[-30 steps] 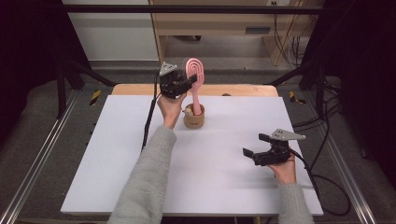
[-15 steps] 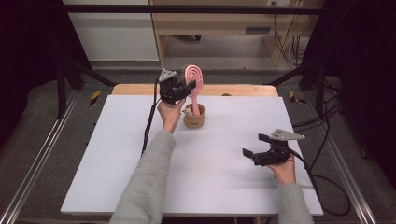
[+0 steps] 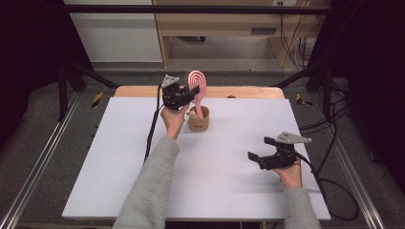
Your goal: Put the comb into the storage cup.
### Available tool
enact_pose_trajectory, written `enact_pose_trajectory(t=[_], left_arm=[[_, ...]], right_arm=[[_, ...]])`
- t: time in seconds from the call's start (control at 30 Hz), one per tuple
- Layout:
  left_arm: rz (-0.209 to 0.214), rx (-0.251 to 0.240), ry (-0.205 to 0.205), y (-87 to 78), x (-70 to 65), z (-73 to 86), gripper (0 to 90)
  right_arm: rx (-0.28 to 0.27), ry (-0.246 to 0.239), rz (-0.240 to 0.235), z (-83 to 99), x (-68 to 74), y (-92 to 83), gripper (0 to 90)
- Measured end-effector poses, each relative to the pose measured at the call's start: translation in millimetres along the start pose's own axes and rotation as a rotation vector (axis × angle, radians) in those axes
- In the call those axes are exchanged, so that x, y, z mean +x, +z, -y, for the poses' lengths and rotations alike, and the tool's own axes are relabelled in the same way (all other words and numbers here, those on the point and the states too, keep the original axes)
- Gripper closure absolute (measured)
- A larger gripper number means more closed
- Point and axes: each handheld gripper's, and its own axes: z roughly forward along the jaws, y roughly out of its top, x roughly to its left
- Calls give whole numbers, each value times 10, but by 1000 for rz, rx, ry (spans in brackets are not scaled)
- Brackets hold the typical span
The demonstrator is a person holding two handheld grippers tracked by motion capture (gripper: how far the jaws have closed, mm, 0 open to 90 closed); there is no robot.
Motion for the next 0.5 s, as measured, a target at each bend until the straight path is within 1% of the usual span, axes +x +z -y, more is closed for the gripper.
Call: enact_pose_trajectory(t=[0.17, 0.3, 0.5], left_arm=[[-4, 6, -15, -5, 32, 25, 624], [-5, 20, -11, -1, 48, 44, 623], [-9, 19, -4, -19, 55, 46, 620]], right_arm=[[1, 2, -1, 0, 3, 1, 1], [0, 3, 0, 0, 4, 2, 1], [-1, 3, 0, 2, 5, 5, 1]])
